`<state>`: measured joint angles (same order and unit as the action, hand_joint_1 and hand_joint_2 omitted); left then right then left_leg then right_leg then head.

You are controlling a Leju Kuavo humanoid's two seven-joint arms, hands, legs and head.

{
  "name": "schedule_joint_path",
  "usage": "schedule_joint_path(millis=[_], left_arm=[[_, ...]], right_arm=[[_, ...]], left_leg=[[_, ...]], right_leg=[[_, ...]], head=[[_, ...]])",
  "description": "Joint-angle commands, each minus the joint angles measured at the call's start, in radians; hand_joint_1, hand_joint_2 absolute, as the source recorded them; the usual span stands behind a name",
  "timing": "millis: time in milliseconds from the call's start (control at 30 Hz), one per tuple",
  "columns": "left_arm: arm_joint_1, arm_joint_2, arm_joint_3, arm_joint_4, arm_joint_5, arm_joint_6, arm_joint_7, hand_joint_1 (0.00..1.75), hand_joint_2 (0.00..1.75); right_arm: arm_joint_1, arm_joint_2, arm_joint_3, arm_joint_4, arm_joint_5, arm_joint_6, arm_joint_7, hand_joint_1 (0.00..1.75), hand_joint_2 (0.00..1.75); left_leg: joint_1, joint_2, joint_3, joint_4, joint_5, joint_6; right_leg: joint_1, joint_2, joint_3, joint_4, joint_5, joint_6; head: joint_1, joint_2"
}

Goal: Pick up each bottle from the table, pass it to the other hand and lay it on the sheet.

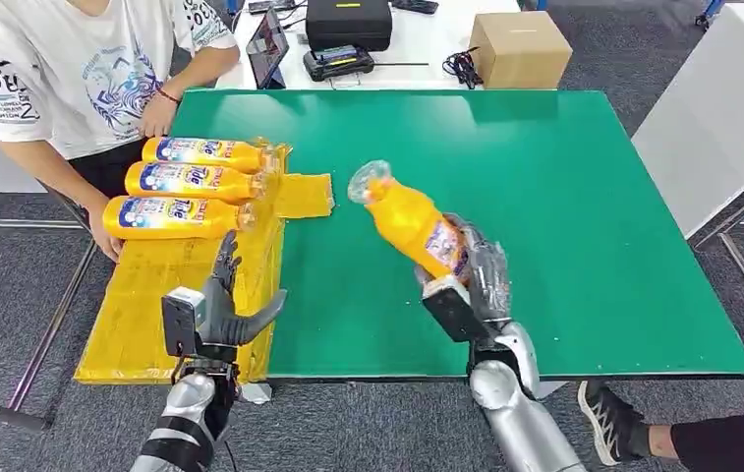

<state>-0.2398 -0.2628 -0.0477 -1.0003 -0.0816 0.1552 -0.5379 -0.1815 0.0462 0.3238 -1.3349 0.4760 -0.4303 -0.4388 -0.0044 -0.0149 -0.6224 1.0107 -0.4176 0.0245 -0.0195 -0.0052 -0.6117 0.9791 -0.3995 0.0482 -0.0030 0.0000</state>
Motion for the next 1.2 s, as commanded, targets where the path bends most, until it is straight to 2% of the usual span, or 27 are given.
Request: schedule_joint_path(millis=[33, 200, 333, 500, 633, 700, 733, 900, 933, 1067, 1167, 1200], left_arm=[[-0.002, 0.009, -0.078, -0.046, 0.091, -0.057, 0.046, 0.00, 1.75], [0.015, 0.023, -0.120, -0.080, 0.236, -0.193, 0.121, 0.00, 1.75], [0.017, 0.022, -0.122, -0.082, 0.236, -0.193, 0.121, 0.00, 1.75], [0.040, 0.047, -0.196, -0.120, 0.324, -0.313, 0.163, 0.00, 1.75], [0.033, 0.045, -0.248, -0.113, 0.328, -0.322, 0.175, 0.00, 1.75], [0.029, 0.042, -0.265, -0.104, 0.325, -0.322, 0.179, 0.00, 1.75], [0.029, 0.041, -0.267, -0.103, 0.325, -0.321, 0.179, 0.00, 1.75], [0.028, 0.046, -0.267, -0.103, 0.328, -0.319, 0.179, 0.00, 1.75], [0.028, 0.047, -0.267, -0.104, 0.328, -0.319, 0.179, 0.00, 1.75], [0.028, 0.048, -0.271, -0.103, 0.327, -0.320, 0.183, 0.00, 1.75], [0.032, 0.044, -0.294, -0.087, 0.316, -0.324, 0.198, 0.00, 1.75], [0.030, 0.041, -0.302, -0.077, 0.311, -0.321, 0.199, 0.00, 1.75]], right_arm=[[0.089, 0.095, -0.192, -0.121, -0.035, -0.023, -0.068, 1.75, 1.75], [0.123, 0.104, -0.208, -0.113, -0.050, -0.017, -0.091, 1.75, 1.75], [0.125, 0.104, -0.208, -0.111, -0.052, -0.017, -0.096, 1.75, 1.75], [0.151, 0.138, -0.167, 0.014, -0.053, 0.057, -0.132, 1.75, 1.75], [0.123, 0.208, -0.075, 0.180, -0.067, 0.078, -0.197, 1.75, 1.75], [0.100, 0.234, -0.034, 0.230, -0.044, 0.038, -0.201, 1.75, 1.75], [0.097, 0.234, -0.032, 0.232, -0.046, 0.036, -0.200, 1.75, 1.75], [0.096, 0.216, -0.028, 0.216, -0.056, 0.039, -0.194, 1.75, 1.75], [0.097, 0.213, -0.027, 0.214, -0.058, 0.040, -0.194, 1.75, 1.75], [0.097, 0.214, -0.022, 0.214, -0.064, 0.048, -0.190, 1.75, 1.75], [0.064, 0.240, 0.043, 0.285, -0.040, 0.055, -0.189, 1.75, 1.75], [0.046, 0.251, 0.080, 0.323, -0.004, 0.023, -0.188, 1.75, 1.75]], left_leg=[[0.001, 0.001, 0.003, 0.001, -0.002, -0.001], [0.000, 0.001, 0.005, 0.001, -0.002, -0.001], [0.000, 0.002, 0.005, 0.000, -0.002, -0.001], [0.000, 0.002, 0.005, -0.001, -0.001, -0.001], [0.001, 0.006, 0.009, -0.001, -0.003, -0.002], [0.000, 0.005, 0.005, -0.001, -0.001, -0.001], [0.002, 0.007, 0.008, -0.001, -0.003, -0.002], [0.000, 0.003, 0.003, -0.001, -0.001, -0.001], [0.001, 0.004, 0.007, -0.001, -0.002, -0.001], [0.000, 0.004, 0.005, -0.001, -0.002, -0.001], [0.000, 0.005, 0.006, -0.001, -0.002, -0.001], [0.000, 0.004, 0.004, -0.001, -0.001, -0.001]], right_leg=[[0.001, 0.000, 0.004, 0.000, -0.001, -0.002], [0.001, 0.000, 0.005, 0.000, -0.002, -0.002], [0.000, 0.001, 0.005, -0.001, -0.001, -0.002], [0.000, 0.001, 0.004, -0.002, 0.000, -0.001], [0.001, 0.005, 0.007, -0.002, -0.001, -0.003], [0.000, 0.004, 0.004, -0.001, 0.000, -0.002], [0.002, 0.006, 0.007, -0.002, 0.000, -0.003], [0.000, 0.002, 0.002, -0.001, 0.000, -0.001], [0.001, 0.003, 0.006, -0.001, -0.001, -0.002], [0.000, 0.003, 0.005, -0.001, 0.000, -0.002], [0.000, 0.004, 0.005, -0.001, 0.000, -0.002], [0.000, 0.003, 0.003, -0.001, 0.000, -0.001]], head=[[0.000, 0.000], [0.000, 0.000], [0.000, 0.000], [0.000, 0.000], [0.000, 0.000], [0.000, 0.000], [0.000, 0.000], [0.000, 0.000], [0.000, 0.000], [0.000, 0.000], [0.000, 0.000], [0.000, 0.000]])
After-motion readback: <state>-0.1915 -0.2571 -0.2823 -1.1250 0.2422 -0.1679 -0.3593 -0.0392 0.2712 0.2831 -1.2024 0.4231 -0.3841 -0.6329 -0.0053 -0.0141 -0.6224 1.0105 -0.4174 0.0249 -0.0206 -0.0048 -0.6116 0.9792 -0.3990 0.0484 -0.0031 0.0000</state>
